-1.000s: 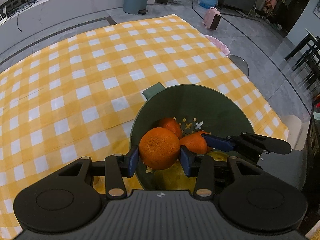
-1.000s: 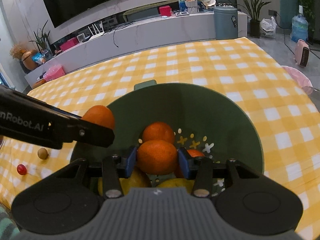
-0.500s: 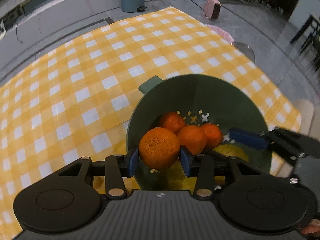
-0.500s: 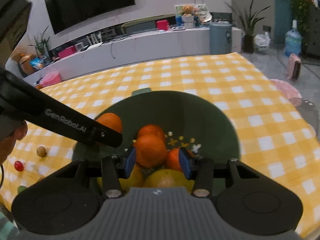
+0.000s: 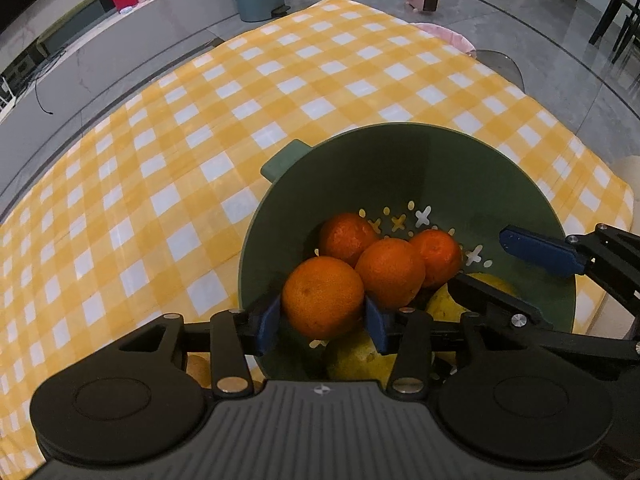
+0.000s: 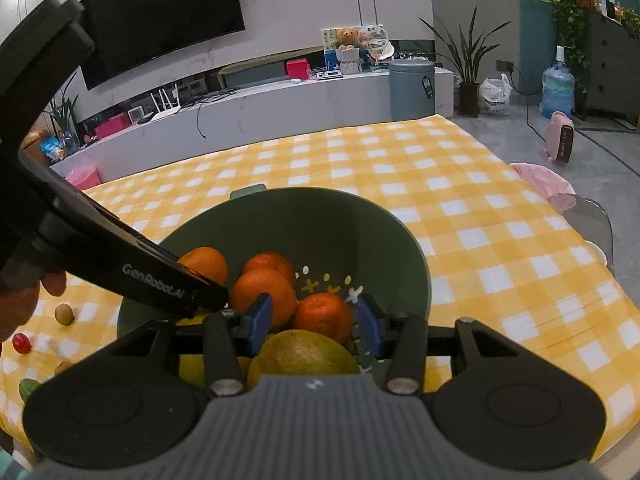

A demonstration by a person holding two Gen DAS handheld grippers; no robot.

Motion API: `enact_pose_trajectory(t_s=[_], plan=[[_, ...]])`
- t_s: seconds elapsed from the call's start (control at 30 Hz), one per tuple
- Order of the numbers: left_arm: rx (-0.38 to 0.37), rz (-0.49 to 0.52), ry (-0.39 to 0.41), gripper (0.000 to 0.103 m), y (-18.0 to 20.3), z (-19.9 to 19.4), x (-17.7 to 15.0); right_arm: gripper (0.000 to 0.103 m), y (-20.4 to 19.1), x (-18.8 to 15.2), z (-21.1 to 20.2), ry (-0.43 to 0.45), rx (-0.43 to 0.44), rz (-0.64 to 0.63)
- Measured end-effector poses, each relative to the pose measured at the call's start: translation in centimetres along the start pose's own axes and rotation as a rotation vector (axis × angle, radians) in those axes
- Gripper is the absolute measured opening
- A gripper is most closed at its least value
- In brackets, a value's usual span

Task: Organize fruits
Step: 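Lower both oranges into the green colander and open both tools, then withdraw both tools from the colander toward the cucumber and tomato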

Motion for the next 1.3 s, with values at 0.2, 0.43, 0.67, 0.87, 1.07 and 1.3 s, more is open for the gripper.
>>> enact_pose_trajectory(t_s=[0.2, 0.43, 0.67, 0.87, 1.07, 1.3], plan=[[-0.026, -0.013, 0.008, 0.066, 0.0, -0.5, -0.1, 0.045, 0.1, 0.0, -0.3, 0.005, -0.007, -0.001], [0.017, 0.018, 0.084, 0.066, -0.2, -4.4, -0.2, 0.052, -0.2, 0.6, -1.6, 0.025, 0.006, 0.026], [0.031, -0.005, 0.166, 0.068, -0.7, -9.8, -2.2, 0.060, -2.1, 0.8, -3.9, 0.035, 0.030, 0.061], [0.078, -0.025, 0.190, 0.068, -2.4, -12.9, -4.8, 0.063, -4.8, 0.3, -5.8, 0.022, 0.050, 0.027], [0.073, -0.041, 0.216, 0.068, -4.2, -14.6, -7.5, 0.063, -8.2, -0.7, -7.0, 0.002, 0.092, -0.028], [0.057, -0.080, 0.187, 0.068, -6.6, -15.2, -10.7, 0.063, -11.4, -2.8, -7.2, -0.072, 0.132, -0.080]])
Point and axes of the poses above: each gripper's, at about its wrist camera, not at the fingertips, and z roughly the way its jaws point, y to its right, x to its top, the point moved 9 cm from there along z, roughly the way its jaws point, and after that the axes turned 2 degrees about x, right-handed, at the moved point
